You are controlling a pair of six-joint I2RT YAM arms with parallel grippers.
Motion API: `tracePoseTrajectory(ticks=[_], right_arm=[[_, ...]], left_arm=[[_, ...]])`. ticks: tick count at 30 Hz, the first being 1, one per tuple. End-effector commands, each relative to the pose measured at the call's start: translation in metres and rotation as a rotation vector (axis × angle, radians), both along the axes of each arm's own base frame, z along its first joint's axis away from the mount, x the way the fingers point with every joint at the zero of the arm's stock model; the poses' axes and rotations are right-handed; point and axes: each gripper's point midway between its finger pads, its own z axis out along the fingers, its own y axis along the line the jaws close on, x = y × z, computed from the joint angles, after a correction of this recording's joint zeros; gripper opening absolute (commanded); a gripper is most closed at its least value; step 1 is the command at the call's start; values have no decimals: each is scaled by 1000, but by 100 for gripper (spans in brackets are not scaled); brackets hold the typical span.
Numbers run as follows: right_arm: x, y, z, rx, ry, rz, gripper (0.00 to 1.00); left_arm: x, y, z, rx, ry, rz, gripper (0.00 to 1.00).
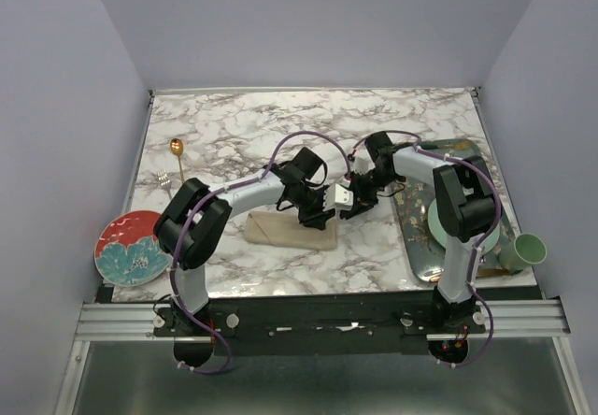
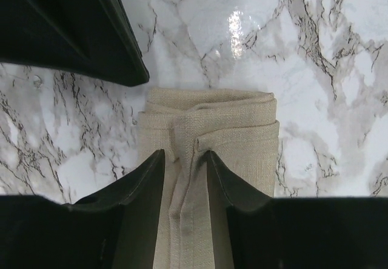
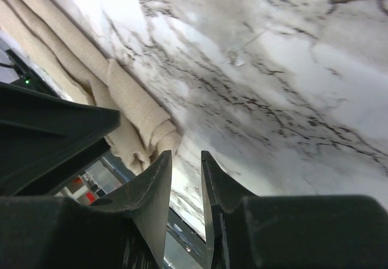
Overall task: Fold the napkin into a case and place the utensils inside
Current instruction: Pick up the top corner of the smaller rectangle folded napkin from the center of the board.
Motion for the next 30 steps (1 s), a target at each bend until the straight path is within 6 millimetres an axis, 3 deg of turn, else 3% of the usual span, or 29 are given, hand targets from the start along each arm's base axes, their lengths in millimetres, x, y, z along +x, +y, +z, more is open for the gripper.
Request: tracePoseTrajectory(ticks=[1, 10, 13, 21, 30], right_arm=[[-4, 17, 24, 57, -14, 29, 34], [-13, 37, 33, 106, 7, 69, 34], [-13, 39, 22, 79, 24, 72, 34], [-10, 27, -20, -55, 51, 85, 32], [1, 15, -29, -137, -22, 120, 31]], left_arm=[[-2, -10, -3, -7, -9, -66, 41], [-6, -7, 0, -2, 12, -55, 8], [-8, -6, 1, -6, 11, -31, 0], [-6, -3, 7, -19, -8, 21, 0], [-22, 10, 15, 20, 129, 140, 0]])
